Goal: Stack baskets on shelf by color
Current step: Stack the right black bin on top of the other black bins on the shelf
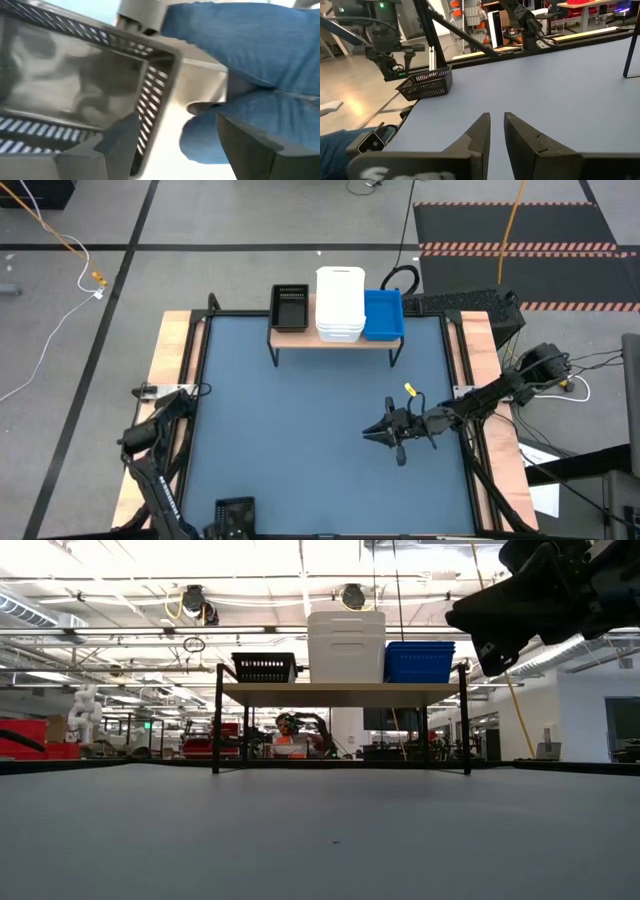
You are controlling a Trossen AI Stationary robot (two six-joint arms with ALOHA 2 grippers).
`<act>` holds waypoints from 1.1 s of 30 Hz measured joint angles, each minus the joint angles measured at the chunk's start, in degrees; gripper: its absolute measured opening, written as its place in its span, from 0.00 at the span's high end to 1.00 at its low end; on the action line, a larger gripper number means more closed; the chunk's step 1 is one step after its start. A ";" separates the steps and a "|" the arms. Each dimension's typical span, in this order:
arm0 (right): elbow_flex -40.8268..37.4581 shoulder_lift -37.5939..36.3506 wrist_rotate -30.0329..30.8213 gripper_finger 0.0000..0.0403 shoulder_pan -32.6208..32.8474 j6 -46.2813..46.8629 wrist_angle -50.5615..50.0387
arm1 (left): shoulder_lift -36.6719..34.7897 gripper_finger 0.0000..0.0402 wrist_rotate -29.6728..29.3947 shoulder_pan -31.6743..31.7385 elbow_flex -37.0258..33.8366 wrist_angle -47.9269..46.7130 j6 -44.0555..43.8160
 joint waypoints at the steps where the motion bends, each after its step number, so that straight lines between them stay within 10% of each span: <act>1: 0.00 0.00 0.00 0.88 0.00 0.24 0.00 | 0.24 0.34 -0.09 0.21 0.00 -0.60 0.38; 21: 0.00 3.15 1.78 0.88 0.74 1.28 -0.02 | 3.66 0.96 9.15 3.75 -0.04 -4.79 15.33; 33: 0.00 3.15 1.81 0.88 0.76 1.33 -0.48 | -8.94 0.98 10.20 8.44 -0.09 -19.24 16.33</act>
